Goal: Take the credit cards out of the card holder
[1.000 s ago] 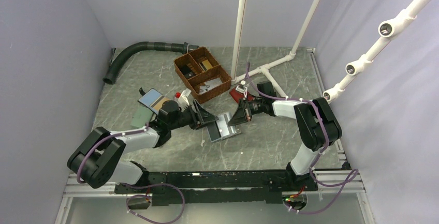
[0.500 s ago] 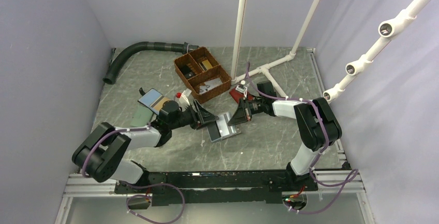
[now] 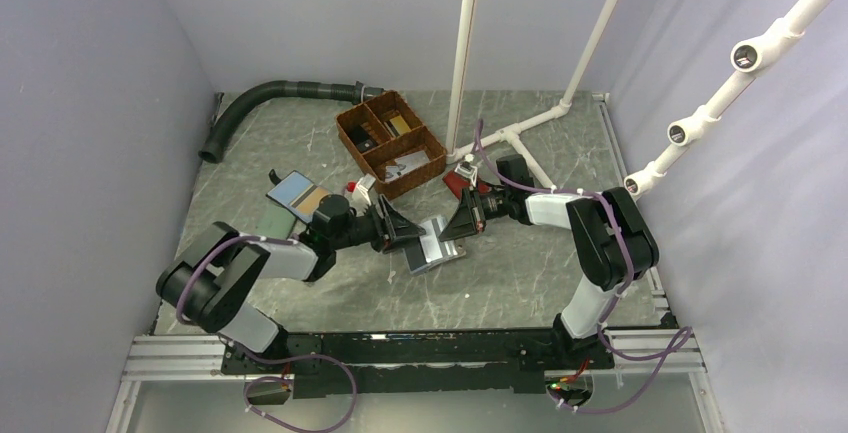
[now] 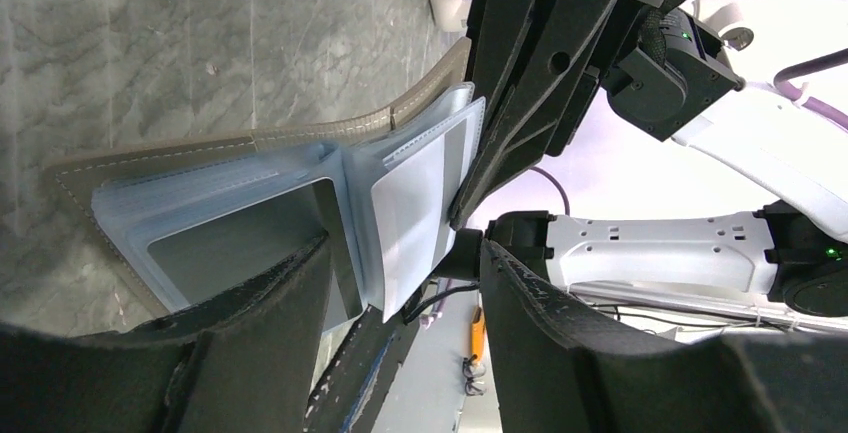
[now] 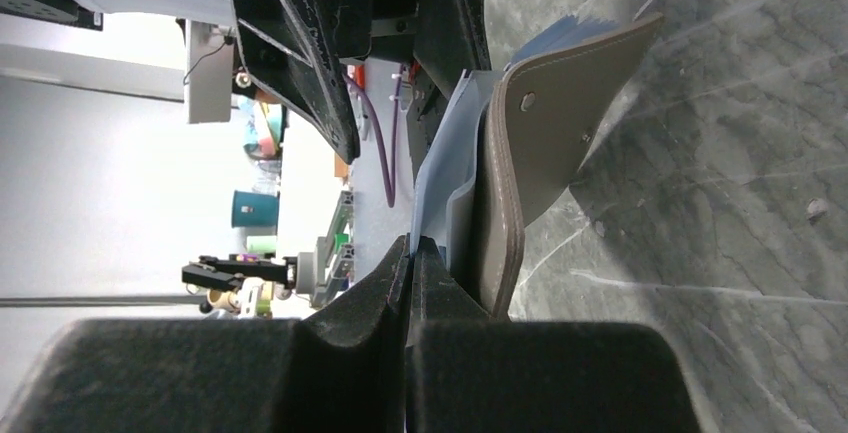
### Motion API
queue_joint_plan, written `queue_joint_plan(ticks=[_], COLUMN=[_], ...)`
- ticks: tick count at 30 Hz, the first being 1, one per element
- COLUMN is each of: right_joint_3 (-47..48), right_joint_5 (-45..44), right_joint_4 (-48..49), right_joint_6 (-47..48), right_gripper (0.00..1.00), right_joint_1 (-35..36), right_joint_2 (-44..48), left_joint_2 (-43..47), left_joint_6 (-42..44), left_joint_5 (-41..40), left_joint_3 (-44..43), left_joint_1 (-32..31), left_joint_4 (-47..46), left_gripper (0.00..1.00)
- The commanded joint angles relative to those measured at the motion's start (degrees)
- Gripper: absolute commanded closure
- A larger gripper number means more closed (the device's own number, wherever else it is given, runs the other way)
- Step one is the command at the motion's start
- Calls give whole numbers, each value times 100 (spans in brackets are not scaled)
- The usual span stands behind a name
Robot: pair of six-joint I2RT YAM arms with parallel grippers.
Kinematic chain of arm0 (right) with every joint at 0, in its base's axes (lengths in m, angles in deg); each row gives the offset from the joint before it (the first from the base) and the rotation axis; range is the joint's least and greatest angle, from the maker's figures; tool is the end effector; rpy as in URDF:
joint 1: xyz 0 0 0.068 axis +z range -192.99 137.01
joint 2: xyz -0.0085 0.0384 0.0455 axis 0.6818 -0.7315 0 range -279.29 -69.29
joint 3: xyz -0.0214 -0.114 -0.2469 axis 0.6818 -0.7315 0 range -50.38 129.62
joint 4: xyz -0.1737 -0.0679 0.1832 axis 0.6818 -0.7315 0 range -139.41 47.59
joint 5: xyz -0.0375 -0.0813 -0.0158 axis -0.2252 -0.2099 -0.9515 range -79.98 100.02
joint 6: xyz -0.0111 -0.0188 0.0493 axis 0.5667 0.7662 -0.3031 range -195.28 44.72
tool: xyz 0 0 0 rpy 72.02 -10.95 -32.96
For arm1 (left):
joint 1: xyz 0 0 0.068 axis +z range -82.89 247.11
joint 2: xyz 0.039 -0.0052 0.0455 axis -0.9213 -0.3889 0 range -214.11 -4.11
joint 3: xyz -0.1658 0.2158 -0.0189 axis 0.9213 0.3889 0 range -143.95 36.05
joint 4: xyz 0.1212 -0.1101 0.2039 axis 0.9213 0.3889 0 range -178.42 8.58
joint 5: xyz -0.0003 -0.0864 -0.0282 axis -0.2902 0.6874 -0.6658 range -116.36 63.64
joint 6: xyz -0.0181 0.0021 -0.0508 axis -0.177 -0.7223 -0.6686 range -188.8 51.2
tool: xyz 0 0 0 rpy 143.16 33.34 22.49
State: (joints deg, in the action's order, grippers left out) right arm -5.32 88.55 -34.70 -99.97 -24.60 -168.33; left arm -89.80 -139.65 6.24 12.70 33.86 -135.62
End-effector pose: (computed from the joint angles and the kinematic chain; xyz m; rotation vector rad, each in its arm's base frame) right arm 0.2833 0.1309 0.1528 -0.5952 2.2211 1.9831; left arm 0.2131 -0.1627 0.1604 -0.2373 2.1905 -1.6845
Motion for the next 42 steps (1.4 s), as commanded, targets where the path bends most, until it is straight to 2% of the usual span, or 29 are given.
queue_joint_plan(ticks=[1, 8, 12, 17, 22, 23, 29, 42], right_joint_3=[206, 205, 269, 362, 455, 471, 582, 731], right_joint_5=[377, 376, 246, -22, -176, -204, -437, -655], right_joint_4=[462, 473, 235, -235, -536, -584, -1157, -1665], right_joint_6=[-209, -238, -70, 212, 464, 521, 1058, 1580], right_gripper=[100, 100, 100, 100, 100, 100, 100, 100], right_joint_1=[-24, 12, 33, 49, 77, 77, 34, 24], right_joint_2=[-5, -40, -116, -224, -301, -312, -356, -612], left_joint_2=[-441, -880, -977, -1108, -1290, -1333, -1333, -522], left_joint_6=[-238, -487, -555, -633, -785, -822, -808, 134], left_joint_5=[489, 747, 828, 880, 945, 957, 1073, 1475], left_joint_3=[-241, -407, -476, -481, -449, -420, -110, -27], left_joint_1=[12, 12, 12, 12, 52, 74, 262, 597], left_joint_4=[-913, -1481, -1627, -1845, -2130, -2188, -2224, -264], left_gripper=[40, 45, 54, 70, 97, 100, 100, 100])
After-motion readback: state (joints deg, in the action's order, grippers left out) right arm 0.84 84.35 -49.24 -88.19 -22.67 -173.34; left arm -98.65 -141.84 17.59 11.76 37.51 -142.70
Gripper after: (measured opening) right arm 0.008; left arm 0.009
